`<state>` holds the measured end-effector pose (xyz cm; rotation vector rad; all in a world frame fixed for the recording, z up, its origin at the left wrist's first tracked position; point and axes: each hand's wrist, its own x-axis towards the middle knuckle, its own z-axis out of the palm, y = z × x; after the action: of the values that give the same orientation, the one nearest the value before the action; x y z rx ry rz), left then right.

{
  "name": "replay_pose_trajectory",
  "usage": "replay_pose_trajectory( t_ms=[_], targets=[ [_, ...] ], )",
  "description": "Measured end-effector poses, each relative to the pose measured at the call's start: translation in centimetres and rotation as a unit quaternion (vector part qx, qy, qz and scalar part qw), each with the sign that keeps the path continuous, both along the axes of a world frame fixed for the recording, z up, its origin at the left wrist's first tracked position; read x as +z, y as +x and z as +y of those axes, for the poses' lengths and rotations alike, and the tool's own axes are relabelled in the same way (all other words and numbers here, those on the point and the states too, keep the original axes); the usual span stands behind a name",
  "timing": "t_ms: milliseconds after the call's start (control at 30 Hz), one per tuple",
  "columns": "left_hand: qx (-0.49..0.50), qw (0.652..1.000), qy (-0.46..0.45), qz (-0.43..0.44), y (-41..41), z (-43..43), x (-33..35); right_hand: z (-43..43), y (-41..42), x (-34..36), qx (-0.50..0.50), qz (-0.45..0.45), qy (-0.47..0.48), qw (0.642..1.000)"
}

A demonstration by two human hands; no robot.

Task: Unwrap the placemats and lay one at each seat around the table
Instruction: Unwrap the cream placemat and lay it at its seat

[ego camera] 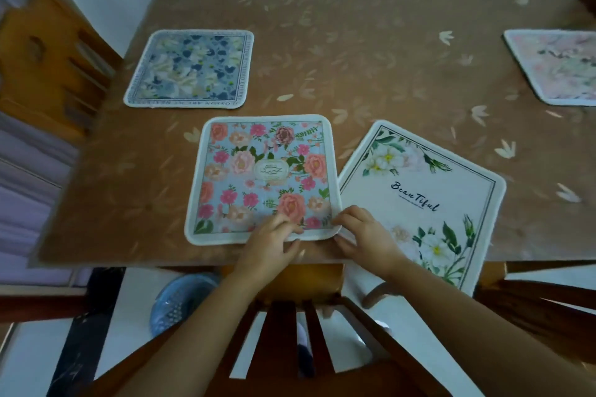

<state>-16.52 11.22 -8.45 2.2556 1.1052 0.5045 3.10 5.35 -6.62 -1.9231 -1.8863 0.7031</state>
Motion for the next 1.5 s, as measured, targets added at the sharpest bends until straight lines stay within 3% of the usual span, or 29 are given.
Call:
replay_pose_trajectory(
  t_ms=[167, 333, 733, 1167, 1500],
  targets=[
    [-0.039, 0.999, 0.011, -0.017, 5.9, -1.8, 0.1, -2.6, 6.0, 0.5, -0.017, -0.028, -0.013, 0.999],
    [-0.062, 0.998, 0.004, -0.004, 9.8, -3.2, 0.1, -4.2, 9.9, -0.2, 0.028, -0.069, -0.069, 0.995],
    [-0.050, 0.998, -0.006, 0.046, 12.4, -5.0, -1.1, -5.7, 9.9, -3.1, 0.080, -0.163, -0.078, 0.980],
    [-0.063, 0.993, 0.019, 0.100, 12.8, -5.1, 0.0, -5.3, 10.4, -1.9, 0.127, -0.082, -0.069, 0.986],
    [-0.021, 0.999, -0.016, 0.022, 14.9, -4.5, 1.3, -5.3, 12.3, 0.1, 0.074, 0.034, -0.055, 0.995]
  ],
)
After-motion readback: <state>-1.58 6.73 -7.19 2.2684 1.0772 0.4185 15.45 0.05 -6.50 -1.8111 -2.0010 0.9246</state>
